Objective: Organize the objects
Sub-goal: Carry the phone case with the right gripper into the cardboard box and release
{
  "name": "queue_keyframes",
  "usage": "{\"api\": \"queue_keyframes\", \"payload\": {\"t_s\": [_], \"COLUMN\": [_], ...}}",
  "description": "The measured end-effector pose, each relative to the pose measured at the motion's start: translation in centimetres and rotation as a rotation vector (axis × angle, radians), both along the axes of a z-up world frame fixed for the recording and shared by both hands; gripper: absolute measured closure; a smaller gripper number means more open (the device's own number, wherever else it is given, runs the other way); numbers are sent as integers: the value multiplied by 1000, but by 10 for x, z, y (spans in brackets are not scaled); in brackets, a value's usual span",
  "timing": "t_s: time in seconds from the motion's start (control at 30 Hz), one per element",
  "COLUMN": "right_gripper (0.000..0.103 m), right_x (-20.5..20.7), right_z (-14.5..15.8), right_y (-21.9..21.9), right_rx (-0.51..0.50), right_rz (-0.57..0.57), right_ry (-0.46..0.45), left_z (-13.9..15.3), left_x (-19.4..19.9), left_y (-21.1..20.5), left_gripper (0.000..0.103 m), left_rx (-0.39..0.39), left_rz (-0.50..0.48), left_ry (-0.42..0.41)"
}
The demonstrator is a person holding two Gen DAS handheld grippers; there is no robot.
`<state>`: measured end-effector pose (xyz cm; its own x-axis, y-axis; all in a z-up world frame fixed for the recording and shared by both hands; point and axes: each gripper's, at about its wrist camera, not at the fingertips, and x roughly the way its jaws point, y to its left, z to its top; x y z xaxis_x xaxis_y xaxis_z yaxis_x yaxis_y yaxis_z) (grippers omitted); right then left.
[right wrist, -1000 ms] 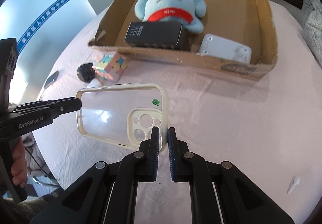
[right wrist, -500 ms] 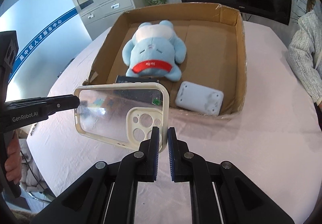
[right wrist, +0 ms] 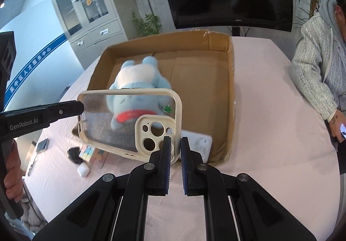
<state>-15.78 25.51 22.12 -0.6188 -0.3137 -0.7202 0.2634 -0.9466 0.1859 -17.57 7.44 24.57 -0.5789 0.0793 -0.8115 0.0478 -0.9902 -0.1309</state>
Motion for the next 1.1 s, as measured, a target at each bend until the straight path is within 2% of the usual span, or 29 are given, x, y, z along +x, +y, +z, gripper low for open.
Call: {"api": "queue_keyframes", "payload": {"t_s": [0.27, 0.47, 0.73, 0.8, 0.83, 0.9, 0.93, 1.0, 1.03, 1.1], "right_gripper": [96, 96, 96, 96, 96, 96, 96, 94, 92, 76], "right_x": [-61, -102, -127, -124, -122, -115, -111, -102, -97, -83], "right_z": [-4, -29, -63, -62, -61, -56, -53, -43, -38, -26], "right_y": [19, 26, 24, 23, 23, 20, 19, 14, 11, 1], "right_rx": [-3, 8, 75, 89, 94, 108, 117, 123, 122, 119], "right_rz": [-54, -84, -73, -79, -86, -88, -90, -85, -83, -63], "right_ry": [-15, -81, -180, -182, -178, -172, -167, -155, -150, -126], "left_z": [-6, -31, -65, -58, -51, -40, -33, -12, -3, 13], "left_x": [-64, -109, -138, -129, -123, -110, -102, -79, -68, -38], "left_y": [9, 13, 18, 17, 17, 12, 9, -3, -9, -26], "left_gripper": [95, 95, 93, 89, 85, 69, 56, 41, 38, 34], "left_rx": [12, 31, 21, 26, 28, 40, 48, 61, 65, 86], "left_rz": [-30, -50, -34, -13, -10, -16, -18, -12, -7, 3], "left_ry": [4, -55, -166, -142, -118, -87, -67, -2, 22, 66]}}
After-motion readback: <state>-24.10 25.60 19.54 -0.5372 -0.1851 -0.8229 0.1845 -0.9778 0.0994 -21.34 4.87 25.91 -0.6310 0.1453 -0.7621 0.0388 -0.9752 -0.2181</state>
